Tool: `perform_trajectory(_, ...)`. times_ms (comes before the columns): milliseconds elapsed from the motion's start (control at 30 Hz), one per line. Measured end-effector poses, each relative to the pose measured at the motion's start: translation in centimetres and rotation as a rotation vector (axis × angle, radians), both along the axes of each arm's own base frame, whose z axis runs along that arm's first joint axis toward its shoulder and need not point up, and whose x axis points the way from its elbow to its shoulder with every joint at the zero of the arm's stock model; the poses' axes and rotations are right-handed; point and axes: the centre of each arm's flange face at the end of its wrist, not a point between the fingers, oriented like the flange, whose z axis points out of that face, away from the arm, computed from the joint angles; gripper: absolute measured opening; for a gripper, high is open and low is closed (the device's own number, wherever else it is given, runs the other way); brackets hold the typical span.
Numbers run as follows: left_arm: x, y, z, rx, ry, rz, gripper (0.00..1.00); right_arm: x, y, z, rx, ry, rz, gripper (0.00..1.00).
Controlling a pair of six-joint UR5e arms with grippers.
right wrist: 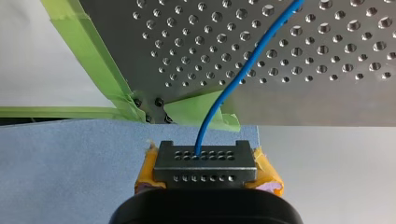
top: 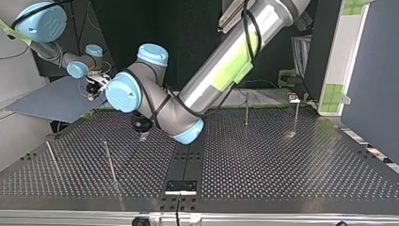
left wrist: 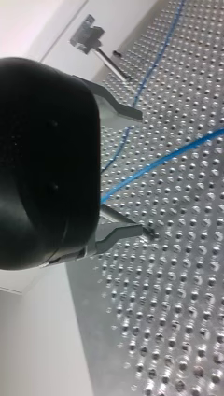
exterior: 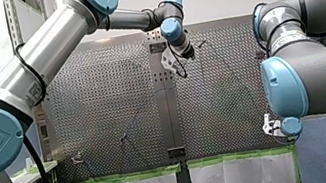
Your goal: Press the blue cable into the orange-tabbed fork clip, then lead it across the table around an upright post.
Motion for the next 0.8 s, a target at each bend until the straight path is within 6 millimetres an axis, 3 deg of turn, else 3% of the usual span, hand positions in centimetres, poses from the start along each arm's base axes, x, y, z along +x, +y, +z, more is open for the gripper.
perform_trajectory(333,-2.5,0.2,1.9,-0.004,-0.044,-0.110,1.00,0.1,0.1,0.0,0.003,0.000,0.002,0.00)
perform_trajectory(800,-5.1,3.8,5.4,0.074,-0.132,-0.069,1.00,0.3,0.1,0.0,0.006,0.002,0.006,0.00)
